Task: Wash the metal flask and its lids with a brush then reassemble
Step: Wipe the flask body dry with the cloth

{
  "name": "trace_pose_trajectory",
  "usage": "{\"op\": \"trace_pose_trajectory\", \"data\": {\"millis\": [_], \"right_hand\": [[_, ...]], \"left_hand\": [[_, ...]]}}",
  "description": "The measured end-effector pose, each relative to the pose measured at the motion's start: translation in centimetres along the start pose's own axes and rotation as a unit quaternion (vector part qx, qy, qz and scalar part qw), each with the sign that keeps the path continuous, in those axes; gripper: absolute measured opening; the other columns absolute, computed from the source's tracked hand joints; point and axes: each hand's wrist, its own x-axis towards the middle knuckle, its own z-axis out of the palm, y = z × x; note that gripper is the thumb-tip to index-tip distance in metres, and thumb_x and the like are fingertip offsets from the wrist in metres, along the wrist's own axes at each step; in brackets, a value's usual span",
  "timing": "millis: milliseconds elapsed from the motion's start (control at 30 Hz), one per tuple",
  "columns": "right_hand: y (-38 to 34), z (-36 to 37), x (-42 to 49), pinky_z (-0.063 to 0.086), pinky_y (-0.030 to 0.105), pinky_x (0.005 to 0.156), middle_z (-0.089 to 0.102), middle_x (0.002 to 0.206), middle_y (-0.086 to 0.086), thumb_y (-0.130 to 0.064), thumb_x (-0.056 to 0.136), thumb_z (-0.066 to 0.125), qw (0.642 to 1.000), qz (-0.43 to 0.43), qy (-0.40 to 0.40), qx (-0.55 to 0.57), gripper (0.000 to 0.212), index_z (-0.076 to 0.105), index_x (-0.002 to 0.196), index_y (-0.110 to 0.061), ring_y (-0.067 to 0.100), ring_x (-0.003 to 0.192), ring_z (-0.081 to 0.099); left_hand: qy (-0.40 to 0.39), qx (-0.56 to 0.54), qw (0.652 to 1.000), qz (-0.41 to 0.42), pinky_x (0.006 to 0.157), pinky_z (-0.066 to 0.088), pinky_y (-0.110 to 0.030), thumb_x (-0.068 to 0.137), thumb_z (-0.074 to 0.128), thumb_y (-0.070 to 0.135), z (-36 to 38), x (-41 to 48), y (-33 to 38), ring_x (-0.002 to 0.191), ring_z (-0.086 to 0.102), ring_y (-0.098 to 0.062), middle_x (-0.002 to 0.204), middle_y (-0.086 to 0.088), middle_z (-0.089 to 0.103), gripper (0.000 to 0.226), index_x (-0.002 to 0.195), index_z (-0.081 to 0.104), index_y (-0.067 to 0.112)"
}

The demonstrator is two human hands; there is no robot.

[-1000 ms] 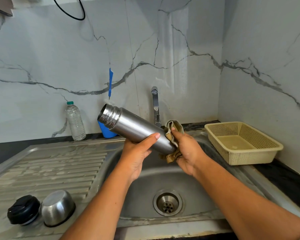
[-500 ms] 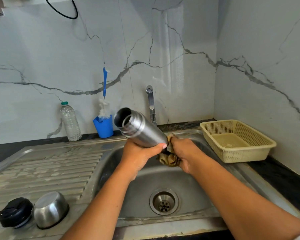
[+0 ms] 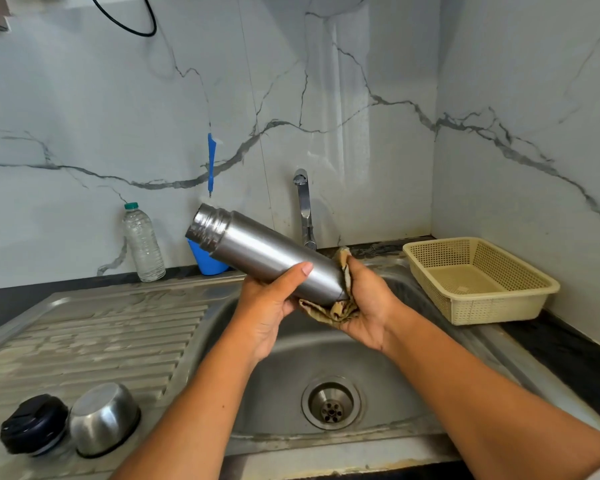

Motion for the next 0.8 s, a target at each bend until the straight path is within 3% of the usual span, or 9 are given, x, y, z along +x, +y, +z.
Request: {"op": "trace_pose_trajectory", "data": {"millis": [67, 167, 267, 333, 467, 633, 733, 800], "right_hand": [[-0.1, 0.3, -0.1, 0.061, 0.044, 0.074, 0.074, 0.092, 0.023, -0.054, 0.105, 0.043, 1.0, 0.007, 0.02, -0.017, 0.054, 0.063, 0.121, -0.007, 0.033, 0.079, 0.073], [0.0, 0.0, 0.3, 0.062, 0.038, 0.062, 0.075, 0.092, 0.026, -0.048, 0.109, 0.037, 0.993, 0.012, 0.077, -0.084, 0.05, 0.06, 0.117, -0.004, 0.032, 0.072, 0.074], [0.5, -0.7, 1.5, 0.064, 0.042, 0.075, 0.076, 0.09, 0.022, -0.038, 0.108, 0.046, 0.967, 0.007, 0.14, -0.214, 0.04, 0.061, 0.114, -0.002, 0.034, 0.08, 0.077], [0.7, -0.7, 1.9, 0.063, 0.044, 0.081, 0.077, 0.09, 0.016, -0.038, 0.106, 0.05, 0.947, -0.009, 0.172, -0.27, 0.036, 0.064, 0.111, -0.005, 0.033, 0.082, 0.077], [0.9, -0.1, 1.6, 0.059, 0.041, 0.085, 0.073, 0.097, 0.008, -0.04, 0.106, 0.046, 0.938, -0.09, 0.147, -0.301, 0.028, 0.066, 0.109, -0.02, 0.024, 0.09, 0.071], [-0.2, -0.7, 0.6, 0.056, 0.038, 0.076, 0.078, 0.098, 0.009, -0.041, 0.105, 0.051, 0.982, -0.069, 0.053, -0.166, 0.031, 0.07, 0.112, -0.017, 0.026, 0.089, 0.074], [-0.3, -1.3, 0.5, 0.057, 0.052, 0.087, 0.076, 0.108, 0.018, -0.04, 0.107, 0.046, 0.997, -0.024, 0.019, -0.068, 0.041, 0.066, 0.124, -0.009, 0.032, 0.091, 0.074], [-0.2, -1.2, 0.5, 0.059, 0.056, 0.086, 0.074, 0.109, 0.023, -0.048, 0.106, 0.044, 0.999, -0.005, 0.002, -0.04, 0.051, 0.066, 0.126, -0.007, 0.037, 0.094, 0.073]], "left_hand": [[0.006, 0.016, 1.0, 0.014, 0.086, 0.062, -0.035, 0.071, 0.084, 0.02, 0.1, 0.1, -0.1, 0.111, 0.073, -0.02, 0.116, -0.003, 0.077, 0.06, 0.126, 0.06, 0.019], [0.02, 0.123, 0.991, 0.044, 0.09, 0.061, -0.039, 0.067, 0.095, 0.025, -0.3, 0.4, -0.7, 0.108, 0.073, -0.016, 0.112, 0.002, 0.078, 0.063, 0.122, 0.064, 0.023], [0.037, 0.237, 0.968, 0.071, 0.094, 0.061, -0.04, 0.054, 0.099, 0.043, -0.4, 0.8, -1.3, 0.102, 0.073, -0.009, 0.111, 0.007, 0.077, 0.077, 0.121, 0.067, 0.025], [0.046, 0.247, 0.965, 0.071, 0.095, 0.06, -0.042, 0.047, 0.096, 0.052, -0.5, 0.9, -1.3, 0.102, 0.073, -0.009, 0.111, 0.008, 0.077, 0.083, 0.12, 0.068, 0.026], [0.041, 0.235, 0.969, 0.057, 0.095, 0.06, -0.043, 0.05, 0.098, 0.051, -0.6, 0.7, -1.1, 0.104, 0.073, -0.01, 0.112, 0.006, 0.077, 0.082, 0.122, 0.068, 0.025], [0.03, 0.165, 0.986, 0.015, 0.094, 0.059, -0.044, 0.056, 0.097, 0.038, -0.4, 0.2, -1.2, 0.109, 0.073, -0.014, 0.112, 0.004, 0.078, 0.074, 0.122, 0.067, 0.024], [0.026, 0.098, 0.995, -0.008, 0.1, 0.056, -0.049, 0.062, 0.096, 0.029, -0.4, 0.1, -1.2, 0.114, 0.071, -0.016, 0.118, 0.001, 0.077, 0.073, 0.127, 0.063, 0.021], [0.022, 0.047, 0.999, -0.01, 0.1, 0.056, -0.048, 0.069, 0.093, 0.019, -0.1, 0.0, -1.2, 0.115, 0.071, -0.02, 0.121, -0.004, 0.076, 0.07, 0.131, 0.061, 0.018]]}}
